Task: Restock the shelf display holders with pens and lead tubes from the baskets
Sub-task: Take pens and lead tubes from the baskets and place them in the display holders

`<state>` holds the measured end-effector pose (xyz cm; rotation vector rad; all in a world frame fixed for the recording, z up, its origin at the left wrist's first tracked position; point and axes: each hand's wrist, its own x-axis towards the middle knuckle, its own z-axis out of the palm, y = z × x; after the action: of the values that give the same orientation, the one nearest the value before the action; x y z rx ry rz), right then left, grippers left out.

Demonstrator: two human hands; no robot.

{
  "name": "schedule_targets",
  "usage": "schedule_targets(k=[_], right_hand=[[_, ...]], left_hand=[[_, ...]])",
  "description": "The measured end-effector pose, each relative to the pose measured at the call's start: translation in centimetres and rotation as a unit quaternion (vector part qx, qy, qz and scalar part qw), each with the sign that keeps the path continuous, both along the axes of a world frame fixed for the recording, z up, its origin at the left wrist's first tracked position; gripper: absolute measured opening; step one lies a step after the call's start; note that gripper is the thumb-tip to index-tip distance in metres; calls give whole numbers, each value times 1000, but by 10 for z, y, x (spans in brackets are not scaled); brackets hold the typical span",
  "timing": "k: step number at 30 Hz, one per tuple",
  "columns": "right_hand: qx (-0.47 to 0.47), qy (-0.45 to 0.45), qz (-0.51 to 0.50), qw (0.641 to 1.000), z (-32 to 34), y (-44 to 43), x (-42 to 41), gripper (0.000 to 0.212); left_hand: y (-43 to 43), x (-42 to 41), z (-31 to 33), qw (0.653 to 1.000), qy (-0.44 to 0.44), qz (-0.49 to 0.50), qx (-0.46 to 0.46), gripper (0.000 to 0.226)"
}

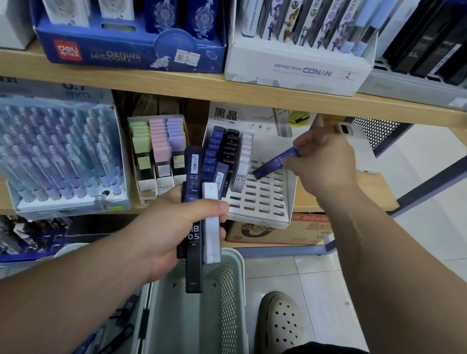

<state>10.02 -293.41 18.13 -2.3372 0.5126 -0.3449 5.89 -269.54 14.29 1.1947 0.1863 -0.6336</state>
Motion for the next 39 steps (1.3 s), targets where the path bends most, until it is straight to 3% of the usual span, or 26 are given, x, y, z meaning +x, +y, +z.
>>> schedule_targets(k=[9,15,22,31,39], right_hand=[[-10,-107,19,994,-21,-1,21,21],[-9,-92,86,992,-31,4,28,17],[-28,-105,85,990,-33,8,32,16],[-72,-123,86,986,-36,9,32,18],[-124,-104,91,983,-35,7,33,25]], left_hand=[[6,5,0,1000,-4,-8,4,14],[8,6,1,1000,2,-4,2,22],[9,6,-1,1000,3,-5,2,20],[10,5,1,1000,5,-5,4,44],[8,4,1,1000,1,-13,7,23]])
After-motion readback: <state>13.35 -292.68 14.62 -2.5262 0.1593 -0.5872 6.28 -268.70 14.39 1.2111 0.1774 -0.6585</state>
